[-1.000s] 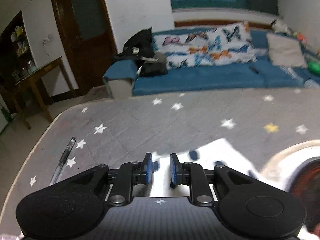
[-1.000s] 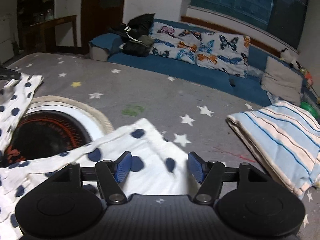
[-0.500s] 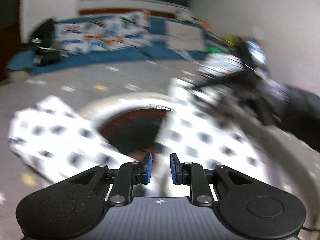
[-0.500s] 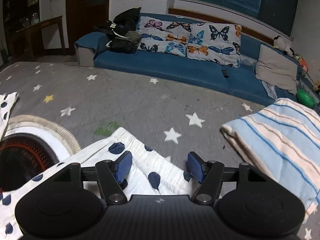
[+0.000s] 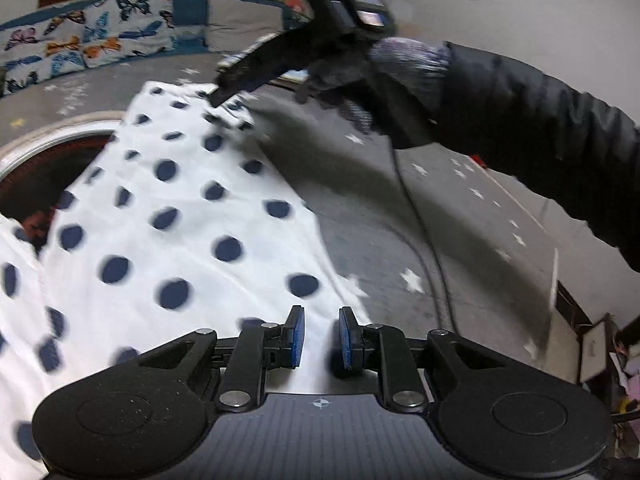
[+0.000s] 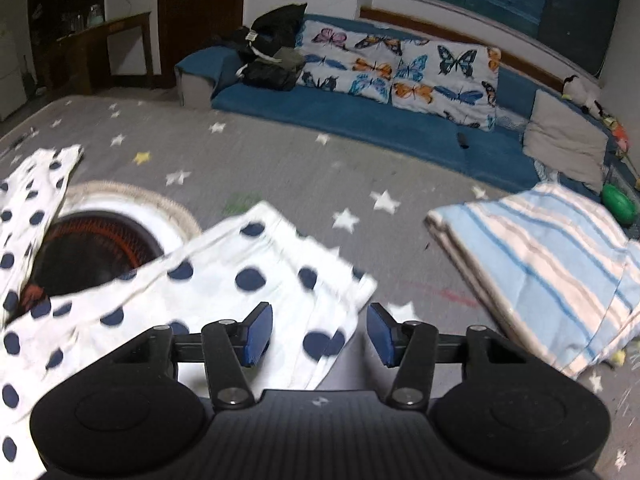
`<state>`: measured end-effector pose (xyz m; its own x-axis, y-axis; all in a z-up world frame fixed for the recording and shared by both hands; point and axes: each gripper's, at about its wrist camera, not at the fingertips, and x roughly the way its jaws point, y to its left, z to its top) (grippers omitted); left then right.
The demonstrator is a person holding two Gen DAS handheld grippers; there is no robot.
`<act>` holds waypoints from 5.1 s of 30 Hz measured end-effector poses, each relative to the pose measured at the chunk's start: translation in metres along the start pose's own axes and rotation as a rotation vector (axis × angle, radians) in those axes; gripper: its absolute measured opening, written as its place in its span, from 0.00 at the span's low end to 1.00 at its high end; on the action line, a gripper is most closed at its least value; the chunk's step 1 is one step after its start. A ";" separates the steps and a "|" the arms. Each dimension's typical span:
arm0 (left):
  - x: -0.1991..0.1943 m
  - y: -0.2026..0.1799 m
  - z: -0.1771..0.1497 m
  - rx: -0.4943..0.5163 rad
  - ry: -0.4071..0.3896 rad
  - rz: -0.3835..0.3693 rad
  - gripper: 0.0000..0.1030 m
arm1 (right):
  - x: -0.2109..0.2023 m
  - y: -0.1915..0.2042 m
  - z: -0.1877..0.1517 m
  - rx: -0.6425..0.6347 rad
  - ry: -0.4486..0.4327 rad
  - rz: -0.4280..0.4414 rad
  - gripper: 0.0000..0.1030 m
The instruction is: Fold clothes
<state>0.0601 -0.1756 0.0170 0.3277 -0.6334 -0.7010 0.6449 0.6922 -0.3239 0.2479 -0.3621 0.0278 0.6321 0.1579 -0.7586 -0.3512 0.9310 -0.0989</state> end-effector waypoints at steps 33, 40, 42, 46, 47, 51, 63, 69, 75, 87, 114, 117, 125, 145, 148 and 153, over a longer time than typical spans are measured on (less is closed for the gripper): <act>-0.157 0.050 -0.092 -0.348 -0.264 0.524 0.49 | -0.104 0.087 -0.076 -0.181 -0.042 0.134 0.55; -0.180 0.069 -0.132 -0.456 -0.249 0.601 0.54 | -0.138 0.127 -0.104 -0.246 -0.054 0.210 0.58; -0.180 0.070 -0.136 -0.467 -0.248 0.591 0.53 | -0.149 0.137 -0.110 -0.262 -0.063 0.231 0.58; -0.177 0.061 -0.140 -0.453 -0.254 0.557 0.28 | -0.171 0.156 -0.121 -0.300 -0.079 0.278 0.58; -0.176 0.059 -0.140 -0.449 -0.256 0.549 0.16 | -0.177 0.159 -0.124 -0.310 -0.082 0.290 0.58; -0.181 0.052 -0.143 -0.486 -0.285 0.564 0.02 | -0.200 0.179 -0.141 -0.363 -0.097 0.362 0.59; -0.206 0.029 -0.165 -0.618 -0.258 0.614 0.03 | -0.208 0.199 -0.181 -0.434 -0.013 0.464 0.61; -0.223 0.032 -0.147 -0.552 -0.313 0.634 0.05 | -0.209 0.194 -0.188 -0.428 0.020 0.476 0.62; -0.211 0.052 -0.122 -0.484 -0.337 0.584 0.07 | -0.213 0.195 -0.195 -0.431 0.049 0.486 0.62; -0.174 0.093 -0.121 -0.494 -0.231 0.610 0.07 | -0.231 0.183 -0.200 -0.391 0.086 0.508 0.62; -0.144 0.139 -0.053 -0.425 -0.217 0.613 0.07 | -0.180 0.129 -0.152 -0.221 0.053 0.418 0.59; -0.142 0.148 -0.038 -0.417 -0.238 0.616 0.07 | -0.174 0.122 -0.138 -0.209 0.023 0.396 0.59; -0.123 0.189 -0.005 -0.423 -0.257 0.620 0.07 | -0.138 0.101 -0.098 -0.161 -0.035 0.338 0.59; -0.110 0.251 0.036 -0.450 -0.274 0.697 0.08 | -0.067 0.044 -0.047 -0.068 -0.039 0.210 0.59; -0.099 0.252 0.049 -0.408 -0.256 0.695 0.08 | -0.041 0.026 -0.029 -0.022 -0.034 0.172 0.58; -0.079 0.263 0.060 -0.391 -0.222 0.702 0.08 | -0.011 0.004 -0.011 0.029 -0.031 0.137 0.57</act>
<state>0.2454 0.0358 0.0251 0.7193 -0.0354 -0.6938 -0.0324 0.9959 -0.0843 0.2318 -0.3638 0.0292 0.6007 0.2934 -0.7437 -0.4154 0.9094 0.0232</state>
